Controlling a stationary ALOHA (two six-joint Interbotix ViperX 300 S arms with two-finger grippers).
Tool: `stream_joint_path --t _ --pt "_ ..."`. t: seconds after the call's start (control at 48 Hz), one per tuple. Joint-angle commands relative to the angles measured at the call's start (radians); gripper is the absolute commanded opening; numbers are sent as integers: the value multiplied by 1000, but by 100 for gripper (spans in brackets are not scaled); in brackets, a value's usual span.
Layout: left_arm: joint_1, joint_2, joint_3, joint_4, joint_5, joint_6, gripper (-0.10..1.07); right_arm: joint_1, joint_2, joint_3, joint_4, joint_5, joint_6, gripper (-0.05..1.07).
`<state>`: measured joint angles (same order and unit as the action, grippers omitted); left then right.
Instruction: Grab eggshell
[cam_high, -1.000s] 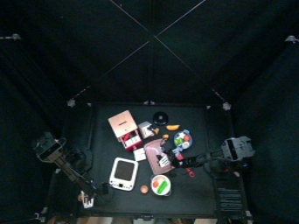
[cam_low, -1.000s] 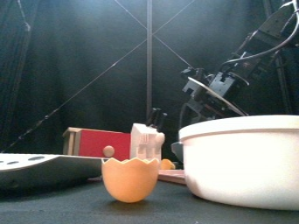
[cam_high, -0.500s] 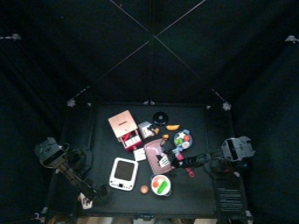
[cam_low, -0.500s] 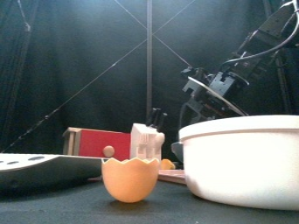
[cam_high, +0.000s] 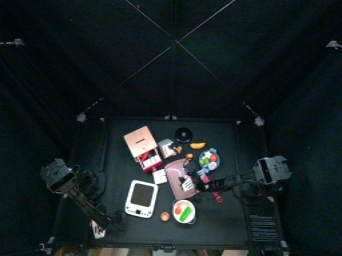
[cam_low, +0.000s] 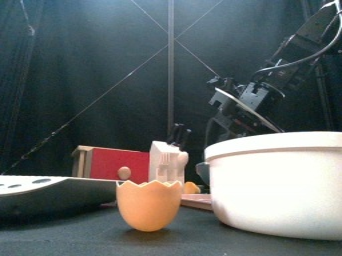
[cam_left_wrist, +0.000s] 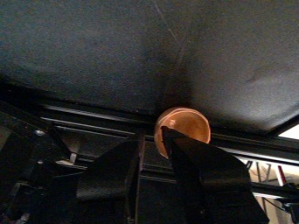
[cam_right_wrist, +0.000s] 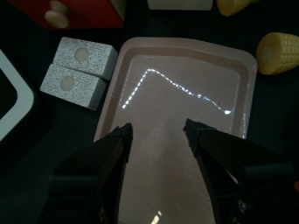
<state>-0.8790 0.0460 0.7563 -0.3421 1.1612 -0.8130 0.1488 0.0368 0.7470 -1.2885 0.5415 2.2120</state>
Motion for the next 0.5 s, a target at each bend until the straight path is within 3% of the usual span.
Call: stream_joint_path --t 0.0,0.208,0.479 --pt "3 -34 -31 29 9 -6 67 -2 -17 -17 0 2 -2 87" --pt "15 -80 -63 140 26 -44 67 5 -15 -17 3 2 -2 87" --pt "20 -86 -55 143 63 -41 67 15 -12 -20 15 2 -2 87"
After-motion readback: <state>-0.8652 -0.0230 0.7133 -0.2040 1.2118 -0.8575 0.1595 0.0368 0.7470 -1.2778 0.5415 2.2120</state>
